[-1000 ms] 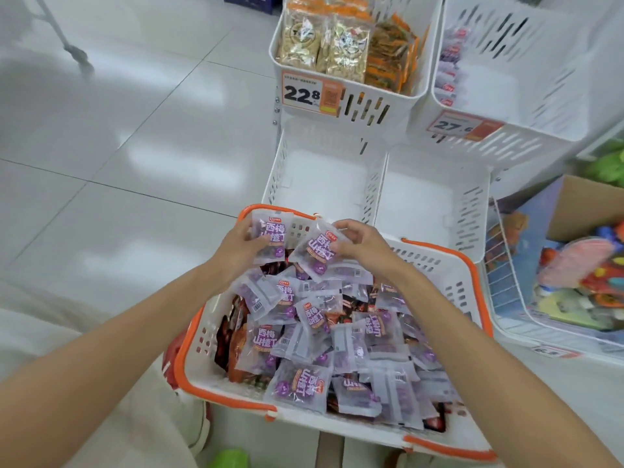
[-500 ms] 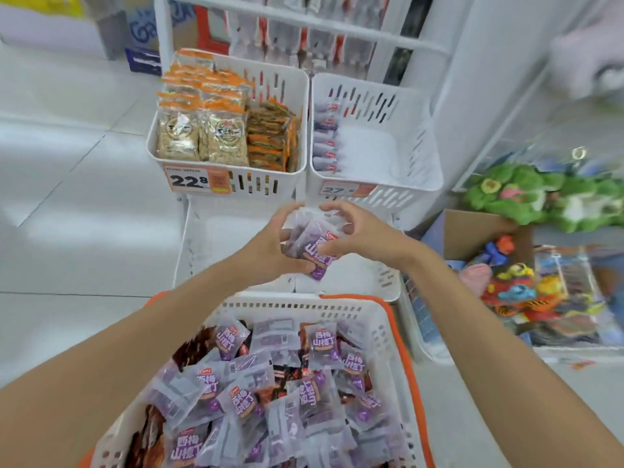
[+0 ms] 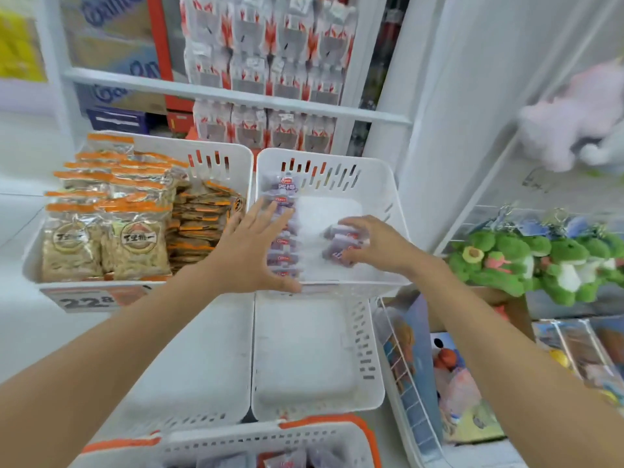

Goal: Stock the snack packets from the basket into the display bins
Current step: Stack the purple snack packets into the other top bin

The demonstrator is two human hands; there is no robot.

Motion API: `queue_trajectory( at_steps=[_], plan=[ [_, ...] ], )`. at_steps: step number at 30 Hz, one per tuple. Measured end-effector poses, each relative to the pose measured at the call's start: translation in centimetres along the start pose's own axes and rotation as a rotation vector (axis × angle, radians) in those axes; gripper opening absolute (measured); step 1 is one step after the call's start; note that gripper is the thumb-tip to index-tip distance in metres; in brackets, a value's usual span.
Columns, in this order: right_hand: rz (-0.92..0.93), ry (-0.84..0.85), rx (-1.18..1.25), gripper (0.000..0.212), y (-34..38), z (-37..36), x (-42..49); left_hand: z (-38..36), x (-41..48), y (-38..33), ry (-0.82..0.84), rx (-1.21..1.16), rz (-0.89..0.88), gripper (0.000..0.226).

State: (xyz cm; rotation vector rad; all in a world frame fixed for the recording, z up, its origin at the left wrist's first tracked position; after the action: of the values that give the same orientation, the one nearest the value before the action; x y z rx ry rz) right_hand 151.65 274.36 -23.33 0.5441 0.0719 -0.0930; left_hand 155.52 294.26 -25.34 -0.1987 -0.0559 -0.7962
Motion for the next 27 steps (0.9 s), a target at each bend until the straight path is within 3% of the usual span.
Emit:
queue_trajectory(
  at_steps=[2, 4, 7, 13, 14, 17, 20, 21, 24, 27],
  plan=[
    [-0.14, 0.294, 0.174, 0.043, -1.1, -4.0, 0.1, 0.1, 0.0, 0.0, -0.035, -0.017, -0.02, 0.127],
    [-0.194, 0.42, 0.274, 0.034, -1.5, -5.8, -0.1, 0.3, -0.2, 0.1, -0.063, -0.035, -0.031, 0.126],
    [-0.135, 0.385, 0.171, 0.051, -1.8, -6.1, 0.6, 0.2, -0.4, -0.1, -0.073, -0.038, -0.043, 0.126],
    [-0.177, 0.376, 0.271, 0.052, -1.1, -6.1, 0.3, 0.2, -0.4, -0.1, -0.06, -0.031, -0.04, 0.126],
    [-0.164, 0.291, 0.276, 0.051, -0.9, -5.3, 0.3, 0.3, -0.4, -0.2, -0.061, -0.034, -0.036, 0.126],
    [-0.045, -0.171, 0.272, 0.042, 0.8, -1.7, -1.2, 1.7, -1.7, -0.8, -0.173, -0.109, -0.05, 0.115],
    [0.04, -0.434, 0.397, 0.025, 3.2, -0.5, -6.4, 4.0, -5.6, -2.0, -0.454, -0.187, -0.054, 0.07],
    [0.048, -0.445, 0.43, 0.021, 4.0, -1.1, -8.3, 3.8, -7.0, -2.1, -0.456, -0.248, -0.019, 0.06],
    [0.045, -0.335, 0.384, 0.018, 5.4, -6.1, -13.3, 0.3, -11.7, -2.6, -0.263, -0.421, 0.064, 0.051],
    [-0.053, -0.034, 0.283, 0.018, 3.9, -15.2, -17.2, -3.9, -17.3, -2.1, -0.124, -0.49, 0.147, 0.048]
  ],
)
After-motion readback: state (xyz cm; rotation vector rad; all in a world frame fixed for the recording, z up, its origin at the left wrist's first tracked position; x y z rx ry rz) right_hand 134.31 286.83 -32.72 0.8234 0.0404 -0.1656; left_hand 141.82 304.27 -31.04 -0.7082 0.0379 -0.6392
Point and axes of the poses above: each hand's wrist, its own x-axis towards the middle knuckle, its own z-axis out of the back of the hand, y = z × x, the point moved 9 cm from there along x, towards the middle knuckle, and after that the axes turned 3 degrees about -z, right-handed, at the moved point
